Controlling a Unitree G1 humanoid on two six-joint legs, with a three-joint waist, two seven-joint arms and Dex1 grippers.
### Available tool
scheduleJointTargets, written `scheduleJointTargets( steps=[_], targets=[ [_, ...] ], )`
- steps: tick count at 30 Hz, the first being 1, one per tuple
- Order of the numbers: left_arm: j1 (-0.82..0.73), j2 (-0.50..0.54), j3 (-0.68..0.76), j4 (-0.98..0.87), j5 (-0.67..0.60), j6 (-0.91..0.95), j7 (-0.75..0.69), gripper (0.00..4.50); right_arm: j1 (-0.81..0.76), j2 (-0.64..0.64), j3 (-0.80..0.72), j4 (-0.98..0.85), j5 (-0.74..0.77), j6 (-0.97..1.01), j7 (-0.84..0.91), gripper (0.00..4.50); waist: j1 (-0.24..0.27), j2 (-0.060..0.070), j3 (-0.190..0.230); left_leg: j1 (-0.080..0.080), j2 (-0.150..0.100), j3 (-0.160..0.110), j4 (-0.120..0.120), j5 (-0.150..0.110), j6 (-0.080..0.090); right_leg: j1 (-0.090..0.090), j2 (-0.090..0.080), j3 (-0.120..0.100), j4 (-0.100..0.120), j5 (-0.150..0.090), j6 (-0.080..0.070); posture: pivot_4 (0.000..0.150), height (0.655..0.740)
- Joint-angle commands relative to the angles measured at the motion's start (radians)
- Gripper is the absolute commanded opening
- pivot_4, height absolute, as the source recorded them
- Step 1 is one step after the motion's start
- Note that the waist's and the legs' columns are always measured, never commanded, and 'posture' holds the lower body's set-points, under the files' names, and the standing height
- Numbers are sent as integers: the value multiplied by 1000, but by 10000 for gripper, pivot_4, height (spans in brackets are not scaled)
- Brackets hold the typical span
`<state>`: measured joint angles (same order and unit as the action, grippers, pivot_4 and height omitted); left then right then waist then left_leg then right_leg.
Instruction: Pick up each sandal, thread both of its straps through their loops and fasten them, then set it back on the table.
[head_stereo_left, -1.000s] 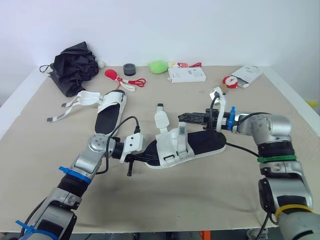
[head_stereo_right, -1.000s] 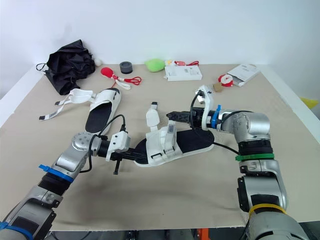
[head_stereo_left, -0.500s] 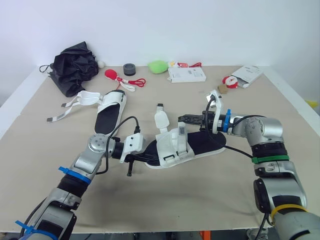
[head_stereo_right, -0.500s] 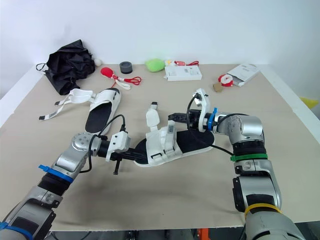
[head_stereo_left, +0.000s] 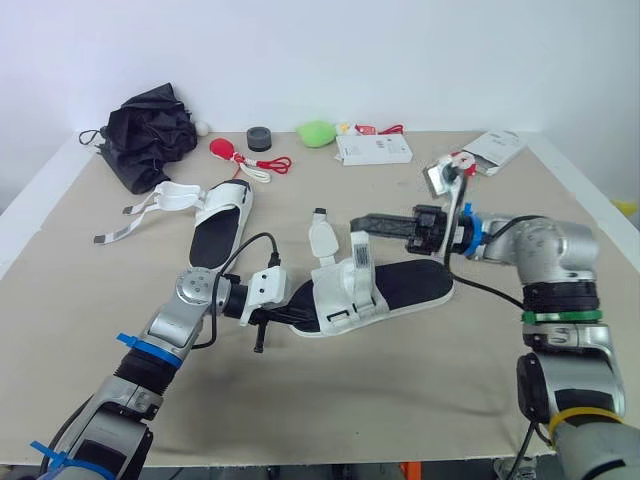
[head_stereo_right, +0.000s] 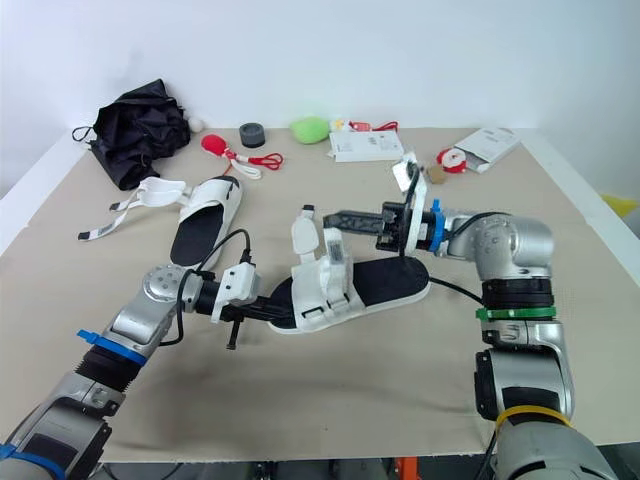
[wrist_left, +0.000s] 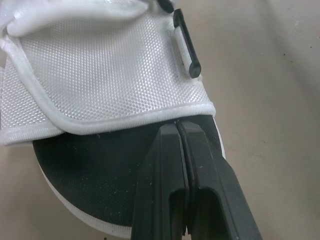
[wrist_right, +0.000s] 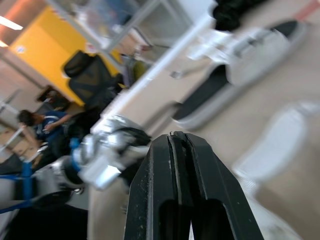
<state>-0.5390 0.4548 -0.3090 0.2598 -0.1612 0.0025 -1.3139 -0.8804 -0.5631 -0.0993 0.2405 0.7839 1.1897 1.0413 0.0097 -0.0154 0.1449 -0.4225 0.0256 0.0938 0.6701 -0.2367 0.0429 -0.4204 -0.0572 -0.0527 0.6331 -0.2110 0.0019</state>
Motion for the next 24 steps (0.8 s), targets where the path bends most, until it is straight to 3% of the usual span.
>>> scheduleJointTargets(
  steps=[1,7,12,24],
  targets=[
    [35,12,-57,47,52,21,-18,0,-43,-1,-43,-43,51,6,10,356,0,0,0,0,0,0,0,0,0,0,0,0,0,0,0,1500,7400],
    [31,10,-59,51,53,18,-20,0,-89,57,5,62,-43,-99,-49,356,-1,0,0,0,0,1,0,0,0,-1,0,0,1,0,0,1500,7400],
    [37,13,-56,39,51,24,-16,0,-169,54,-66,94,34,-76,15,356,0,1,0,0,0,2,0,0,0,-1,0,1,1,0,0,1500,7400],
    [47,11,-56,27,50,30,-7,0,-133,101,96,234,-168,-223,22,356,-2,1,0,0,1,4,0,0,0,-2,0,1,2,1,-1,1500,7400]
  ],
)
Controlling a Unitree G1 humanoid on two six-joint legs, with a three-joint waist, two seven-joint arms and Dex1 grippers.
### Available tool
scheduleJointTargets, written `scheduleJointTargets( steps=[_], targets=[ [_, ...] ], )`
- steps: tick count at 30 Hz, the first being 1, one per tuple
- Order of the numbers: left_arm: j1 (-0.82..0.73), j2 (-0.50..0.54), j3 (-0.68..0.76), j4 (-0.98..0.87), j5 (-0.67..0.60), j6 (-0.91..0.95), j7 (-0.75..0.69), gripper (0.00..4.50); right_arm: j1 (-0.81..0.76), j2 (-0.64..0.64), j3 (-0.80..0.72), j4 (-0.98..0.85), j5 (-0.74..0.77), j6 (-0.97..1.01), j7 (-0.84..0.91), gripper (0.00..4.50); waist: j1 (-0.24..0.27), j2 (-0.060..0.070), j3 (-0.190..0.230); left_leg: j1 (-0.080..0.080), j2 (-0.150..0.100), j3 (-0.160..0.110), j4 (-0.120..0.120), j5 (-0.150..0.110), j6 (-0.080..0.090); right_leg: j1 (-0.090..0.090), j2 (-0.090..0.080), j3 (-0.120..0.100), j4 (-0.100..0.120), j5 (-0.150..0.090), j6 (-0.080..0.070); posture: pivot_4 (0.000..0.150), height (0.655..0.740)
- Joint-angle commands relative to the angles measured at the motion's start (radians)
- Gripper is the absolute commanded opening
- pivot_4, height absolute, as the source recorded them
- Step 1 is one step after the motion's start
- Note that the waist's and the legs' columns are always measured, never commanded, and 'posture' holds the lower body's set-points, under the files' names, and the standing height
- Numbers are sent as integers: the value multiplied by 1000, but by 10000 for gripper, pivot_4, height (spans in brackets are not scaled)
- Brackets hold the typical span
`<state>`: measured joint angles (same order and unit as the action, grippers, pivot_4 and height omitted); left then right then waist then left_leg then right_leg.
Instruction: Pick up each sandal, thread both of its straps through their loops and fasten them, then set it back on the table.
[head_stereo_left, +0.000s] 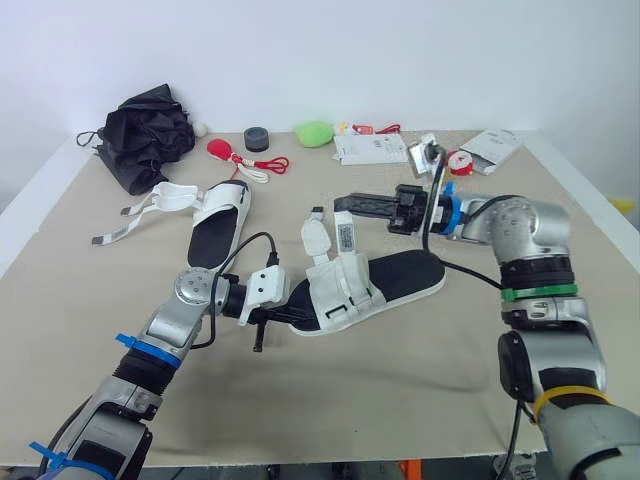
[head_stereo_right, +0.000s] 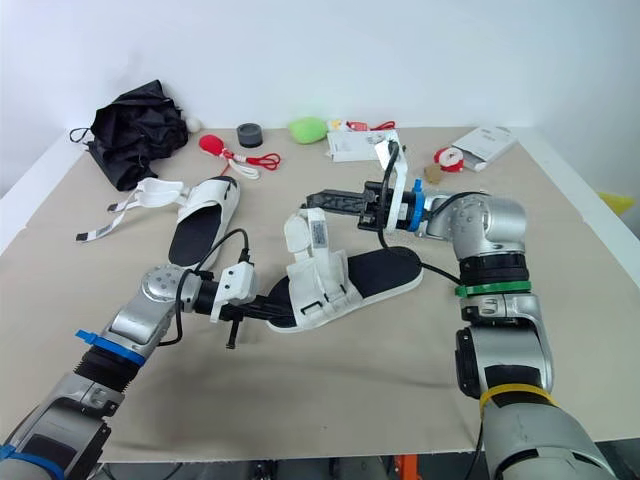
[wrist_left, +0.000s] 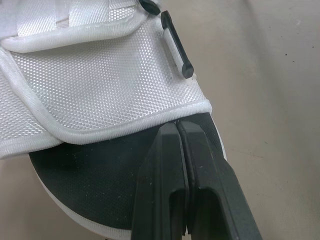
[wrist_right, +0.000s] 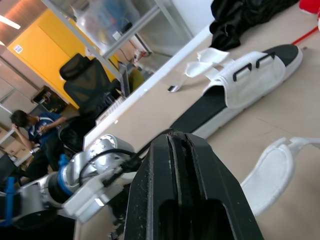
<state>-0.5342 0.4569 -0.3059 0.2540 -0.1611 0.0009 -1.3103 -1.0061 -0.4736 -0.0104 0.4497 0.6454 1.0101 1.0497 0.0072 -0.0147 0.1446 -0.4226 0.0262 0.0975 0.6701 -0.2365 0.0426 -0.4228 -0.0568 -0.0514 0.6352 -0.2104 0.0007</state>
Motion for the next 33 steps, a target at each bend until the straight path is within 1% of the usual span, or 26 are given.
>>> scheduleJointTargets(
  steps=[1,5,12,20,23,25,26,28,29,30,31,33],
  targets=[
    [43,9,-59,32,50,32,-10,0,-7,17,15,41,-45,-59,11,356,0,0,0,0,0,0,0,0,0,0,0,0,0,0,0,1500,7400],
    [48,12,-59,26,47,35,-12,0,-22,28,26,105,-85,-98,23,356,0,0,0,0,0,1,0,0,0,0,0,0,0,0,0,1500,7400],
    [51,12,-60,21,48,36,-10,0,-94,47,15,345,-189,-232,11,356,-1,0,0,0,0,1,0,0,0,0,1,1,0,0,0,1500,7400],
    [56,13,-62,10,46,40,-10,0,-150,67,18,523,-275,-340,41,356,-1,0,0,1,0,2,0,0,0,0,1,3,1,0,0,1500,7400],
    [58,14,-61,8,46,42,-9,0,-149,90,29,584,-326,-387,-6,356,-2,0,0,1,0,2,0,0,0,0,1,3,1,0,1,1500,7400],
    [59,13,-60,7,45,42,-7,0,-132,108,42,599,-350,-411,12,8036,-2,0,0,1,0,3,0,0,0,0,1,4,1,0,1,1500,7400],
    [59,13,-60,6,44,44,-5,0,-121,117,53,599,-365,-423,30,11095,-2,0,0,1,0,3,0,0,0,0,1,4,2,0,1,1500,7400],
    [63,13,-59,2,43,46,-3,0,-103,131,76,599,-398,-447,50,19374,-2,0,0,2,0,3,0,0,0,0,1,4,2,0,1,1500,7400],
    [65,14,-59,0,43,48,-2,0,-99,138,79,605,-412,-457,45,24797,-2,0,0,2,0,3,0,0,0,0,1,4,2,0,1,1500,7400],
    [66,14,-59,-1,42,49,-2,0,-97,141,77,611,-421,-463,40,28922,-2,0,0,2,0,3,0,0,0,0,1,4,2,0,1,1500,7400],
    [67,14,-59,-2,43,50,-2,0,-98,141,72,616,-425,-466,39,34918,-2,0,0,2,0,3,0,0,0,0,2,4,2,0,1,1500,7400],
    [68,14,-58,-3,43,52,-2,0,-107,137,52,629,-427,-467,24,44520,-2,0,0,2,0,3,0,0,0,0,2,4,2,0,1,1500,7400]
  ],
)
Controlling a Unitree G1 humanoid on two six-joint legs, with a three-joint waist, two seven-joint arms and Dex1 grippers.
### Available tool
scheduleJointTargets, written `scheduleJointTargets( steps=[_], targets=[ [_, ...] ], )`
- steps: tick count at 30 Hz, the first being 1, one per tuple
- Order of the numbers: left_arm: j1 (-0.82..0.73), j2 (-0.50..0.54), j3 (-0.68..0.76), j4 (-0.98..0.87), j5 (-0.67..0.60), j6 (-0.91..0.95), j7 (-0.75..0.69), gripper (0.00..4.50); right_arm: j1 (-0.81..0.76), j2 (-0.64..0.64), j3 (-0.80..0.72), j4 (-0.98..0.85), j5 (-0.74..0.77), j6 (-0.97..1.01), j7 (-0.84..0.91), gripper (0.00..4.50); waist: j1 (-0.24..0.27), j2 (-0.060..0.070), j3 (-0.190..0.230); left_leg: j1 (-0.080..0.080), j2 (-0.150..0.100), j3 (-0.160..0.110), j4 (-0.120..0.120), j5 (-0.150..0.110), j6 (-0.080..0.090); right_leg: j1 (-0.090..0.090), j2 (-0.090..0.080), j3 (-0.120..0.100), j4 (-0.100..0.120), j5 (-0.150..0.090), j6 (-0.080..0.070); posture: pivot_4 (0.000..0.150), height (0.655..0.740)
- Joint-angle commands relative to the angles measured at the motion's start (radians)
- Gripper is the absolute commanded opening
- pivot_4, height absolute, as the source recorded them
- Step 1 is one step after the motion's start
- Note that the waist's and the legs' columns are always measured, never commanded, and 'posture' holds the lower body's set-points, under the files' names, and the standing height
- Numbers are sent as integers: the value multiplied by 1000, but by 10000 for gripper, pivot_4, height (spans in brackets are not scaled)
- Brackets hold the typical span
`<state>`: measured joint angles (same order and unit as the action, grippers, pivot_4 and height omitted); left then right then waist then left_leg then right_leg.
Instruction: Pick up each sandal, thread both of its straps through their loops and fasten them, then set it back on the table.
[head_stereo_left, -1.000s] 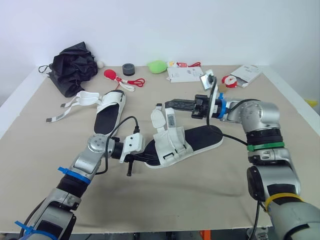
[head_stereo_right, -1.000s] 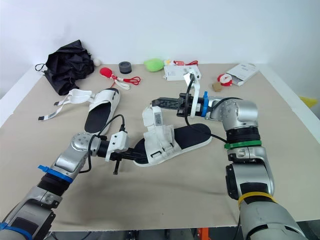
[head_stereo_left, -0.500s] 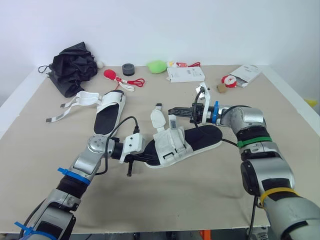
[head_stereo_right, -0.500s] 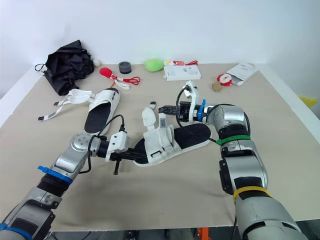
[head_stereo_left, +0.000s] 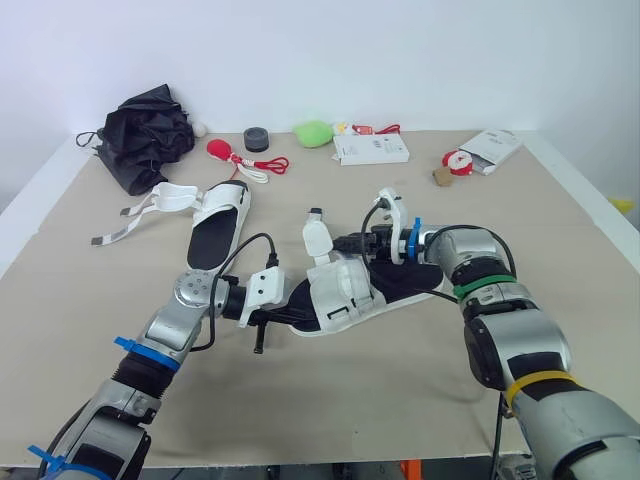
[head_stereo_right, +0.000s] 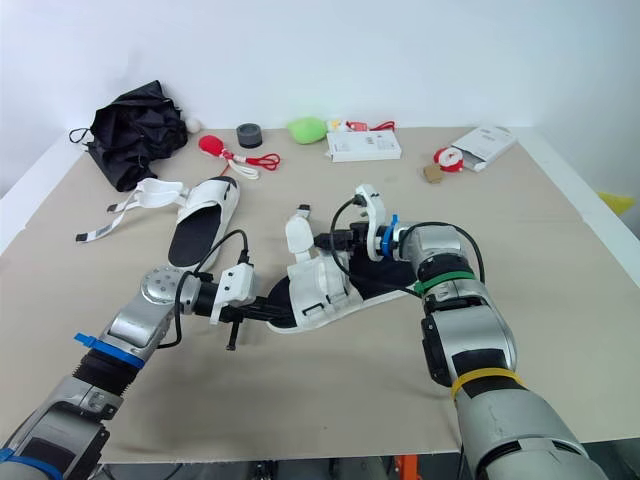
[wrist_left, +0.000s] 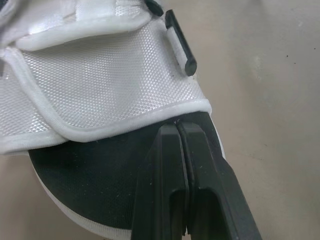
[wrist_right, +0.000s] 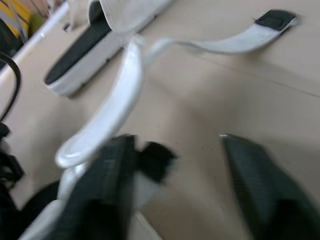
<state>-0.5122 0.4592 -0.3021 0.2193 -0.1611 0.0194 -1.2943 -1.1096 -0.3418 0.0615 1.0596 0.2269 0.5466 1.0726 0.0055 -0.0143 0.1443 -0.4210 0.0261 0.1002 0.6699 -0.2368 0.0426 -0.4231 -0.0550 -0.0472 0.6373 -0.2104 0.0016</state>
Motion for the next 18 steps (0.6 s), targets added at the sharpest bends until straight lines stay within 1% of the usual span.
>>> scheduleJointTargets(
  steps=[1,3,10,13,16,18],
  targets=[
    [46,11,-62,32,43,34,-19,0,-7,2,-27,26,-11,-7,-10,44520,0,0,0,0,0,0,0,0,0,0,0,0,0,0,0,1500,7400],
    [44,11,-62,35,43,34,-20,0,-17,-5,-39,46,-23,-13,-45,44520,0,0,0,0,0,0,0,0,0,0,0,0,0,0,0,1500,7400],
    [26,7,-64,59,46,24,-28,0,-56,-45,-101,87,-19,-26,-85,44520,0,0,0,0,0,0,0,0,0,0,0,0,0,0,0,1500,7400],
    [19,4,-67,67,47,20,-34,0,-90,-86,-155,88,11,-19,-102,44520,0,0,0,0,0,0,0,0,0,0,0,1,0,0,0,1500,7400],
    [12,1,-69,76,49,16,-39,0,-119,-124,-213,70,54,35,-76,44520,0,1,0,0,0,1,0,0,0,0,0,1,0,0,0,1500,7400],
    [9,-1,-69,80,51,14,-42,0,-110,-146,-217,23,67,70,-27,44520,0,1,0,1,0,1,0,0,0,0,0,2,0,0,0,1500,7400]
  ],
)
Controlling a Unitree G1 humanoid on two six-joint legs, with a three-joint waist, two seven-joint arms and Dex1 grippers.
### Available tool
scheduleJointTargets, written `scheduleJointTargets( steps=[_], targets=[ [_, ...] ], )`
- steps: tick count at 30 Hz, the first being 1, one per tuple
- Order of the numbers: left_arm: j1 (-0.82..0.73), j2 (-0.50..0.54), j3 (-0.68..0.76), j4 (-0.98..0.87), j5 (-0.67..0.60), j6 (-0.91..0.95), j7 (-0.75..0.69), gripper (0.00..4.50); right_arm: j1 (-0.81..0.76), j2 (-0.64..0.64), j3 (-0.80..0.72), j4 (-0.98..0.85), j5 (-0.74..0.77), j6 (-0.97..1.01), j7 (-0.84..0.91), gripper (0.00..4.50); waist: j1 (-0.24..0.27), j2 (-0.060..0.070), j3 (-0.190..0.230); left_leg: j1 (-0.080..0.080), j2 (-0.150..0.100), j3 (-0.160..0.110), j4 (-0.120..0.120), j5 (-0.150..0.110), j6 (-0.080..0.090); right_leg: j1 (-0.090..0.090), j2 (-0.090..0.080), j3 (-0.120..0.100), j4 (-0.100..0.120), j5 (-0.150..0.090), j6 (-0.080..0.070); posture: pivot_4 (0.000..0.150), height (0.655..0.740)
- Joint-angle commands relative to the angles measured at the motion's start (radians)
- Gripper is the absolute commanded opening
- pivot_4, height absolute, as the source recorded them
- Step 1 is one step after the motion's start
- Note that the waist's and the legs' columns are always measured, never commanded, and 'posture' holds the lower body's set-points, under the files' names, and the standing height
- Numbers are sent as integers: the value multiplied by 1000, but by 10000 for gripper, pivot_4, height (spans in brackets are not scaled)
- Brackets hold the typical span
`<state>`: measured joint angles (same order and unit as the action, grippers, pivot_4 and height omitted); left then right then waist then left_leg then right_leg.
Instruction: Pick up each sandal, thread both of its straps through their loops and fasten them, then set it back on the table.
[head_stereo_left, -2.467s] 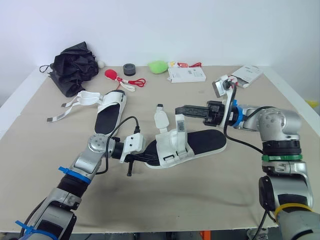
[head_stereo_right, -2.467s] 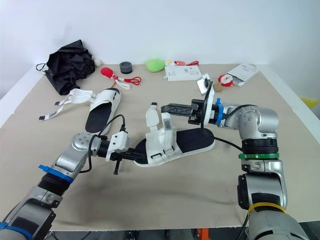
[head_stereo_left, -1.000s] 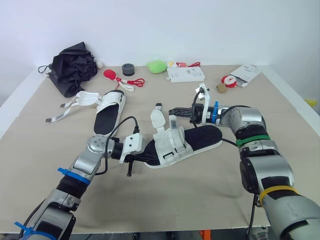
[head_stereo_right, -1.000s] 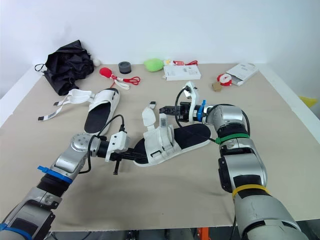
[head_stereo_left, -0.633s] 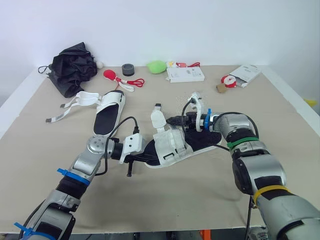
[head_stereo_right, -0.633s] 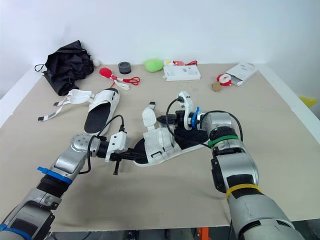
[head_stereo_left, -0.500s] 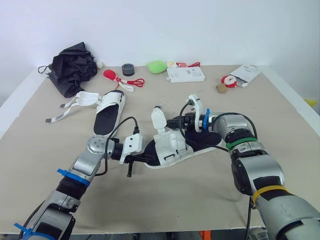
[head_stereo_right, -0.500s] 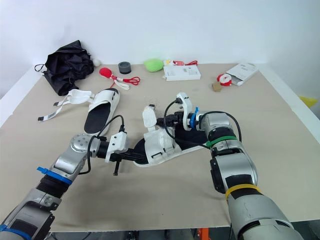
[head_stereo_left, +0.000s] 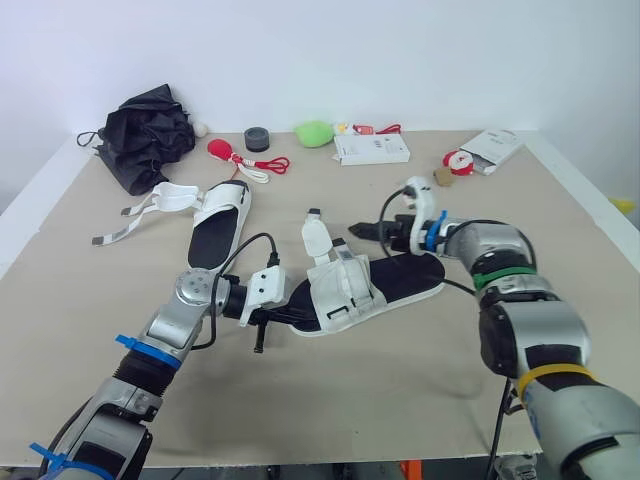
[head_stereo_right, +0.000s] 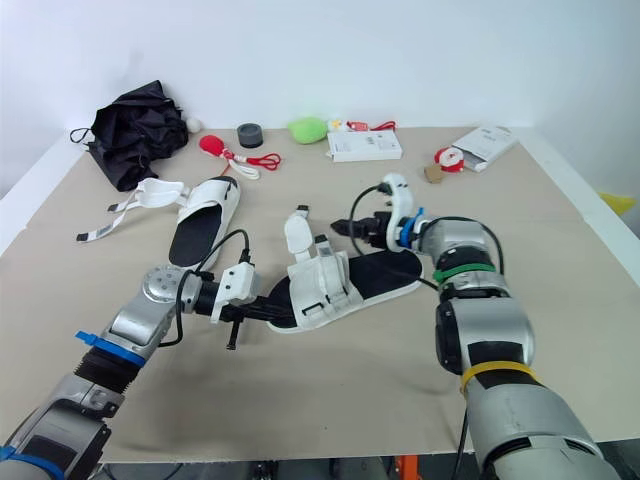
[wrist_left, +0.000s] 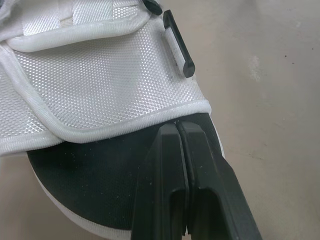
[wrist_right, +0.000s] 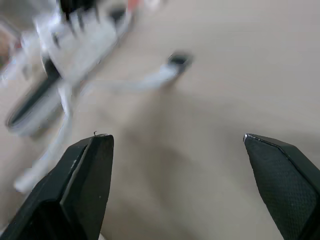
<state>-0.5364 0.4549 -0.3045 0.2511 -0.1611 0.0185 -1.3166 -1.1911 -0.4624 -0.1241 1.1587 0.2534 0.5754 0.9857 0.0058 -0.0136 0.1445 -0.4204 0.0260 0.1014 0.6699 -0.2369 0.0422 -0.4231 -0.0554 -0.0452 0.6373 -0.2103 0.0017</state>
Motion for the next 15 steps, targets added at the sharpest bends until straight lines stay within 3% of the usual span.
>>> scheduleJointTargets(
  steps=[1,9,15],
  targets=[
    [31,3,-66,51,52,14,-20,0,-15,-36,-29,-111,47,69,85,44520,0,0,0,0,0,0,0,0,0,0,0,0,0,0,0,1500,7400],
    [25,0,-67,61,53,8,-22,0,335,-135,38,-694,148,326,210,44520,6,0,-1,-1,-1,-2,1,0,0,0,-1,0,0,0,1,1500,7400],
    [21,3,-65,67,52,3,-23,0,550,-205,55,-1004,236,425,222,44520,3,1,-1,0,-1,-1,1,0,1,0,-1,0,0,-1,1,1500,7400]
  ],
)
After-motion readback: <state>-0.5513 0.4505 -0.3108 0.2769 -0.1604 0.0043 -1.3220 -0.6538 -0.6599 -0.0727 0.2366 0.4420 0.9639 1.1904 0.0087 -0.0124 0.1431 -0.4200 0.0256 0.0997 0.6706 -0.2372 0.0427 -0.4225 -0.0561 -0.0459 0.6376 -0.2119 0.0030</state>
